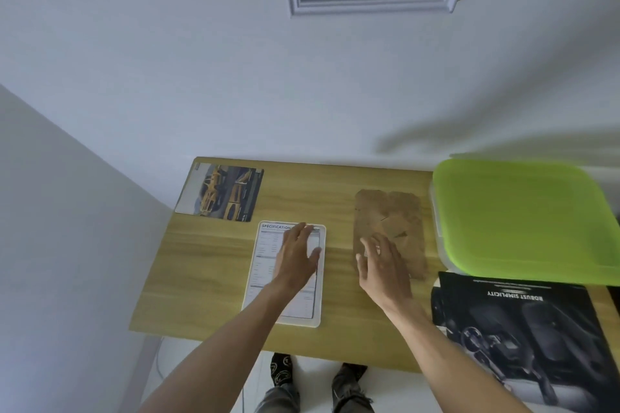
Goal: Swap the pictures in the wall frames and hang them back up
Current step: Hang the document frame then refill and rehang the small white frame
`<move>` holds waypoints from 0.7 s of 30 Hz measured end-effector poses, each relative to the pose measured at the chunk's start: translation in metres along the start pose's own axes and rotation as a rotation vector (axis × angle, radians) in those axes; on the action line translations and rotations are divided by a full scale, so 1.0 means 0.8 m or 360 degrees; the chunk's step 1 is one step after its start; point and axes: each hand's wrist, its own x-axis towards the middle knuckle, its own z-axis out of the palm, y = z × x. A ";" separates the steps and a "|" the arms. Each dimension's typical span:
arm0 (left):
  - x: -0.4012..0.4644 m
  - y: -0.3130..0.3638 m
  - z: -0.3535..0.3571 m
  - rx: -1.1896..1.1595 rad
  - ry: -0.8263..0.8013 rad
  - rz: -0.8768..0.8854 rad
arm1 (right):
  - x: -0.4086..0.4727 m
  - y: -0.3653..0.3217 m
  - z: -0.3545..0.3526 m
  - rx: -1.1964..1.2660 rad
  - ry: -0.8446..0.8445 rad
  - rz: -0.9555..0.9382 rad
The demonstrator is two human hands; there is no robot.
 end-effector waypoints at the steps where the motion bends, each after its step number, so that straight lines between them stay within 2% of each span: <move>1: -0.007 -0.017 -0.009 0.0011 0.0071 -0.0067 | -0.002 -0.018 0.000 0.0040 -0.0015 -0.0026; 3: -0.022 -0.049 -0.027 0.0106 0.0121 -0.0229 | -0.008 -0.053 0.000 0.0085 -0.0103 -0.0041; 5: -0.036 -0.077 -0.044 0.0233 0.0029 -0.0337 | -0.012 -0.082 0.004 0.0112 -0.0262 -0.0020; 7: -0.044 -0.098 -0.056 0.0297 -0.0109 -0.0331 | -0.015 -0.100 0.012 0.0082 -0.0415 0.0043; 9: -0.049 -0.113 -0.063 0.0374 -0.0221 -0.0211 | -0.015 -0.113 0.015 0.0046 -0.0483 0.0140; 14: -0.058 -0.138 -0.057 0.0486 -0.0351 0.0001 | -0.020 -0.138 0.028 -0.0045 -0.0497 0.0404; 21: -0.064 -0.145 -0.052 0.0424 -0.0370 0.0002 | -0.030 -0.171 0.043 0.0375 -0.0348 0.0938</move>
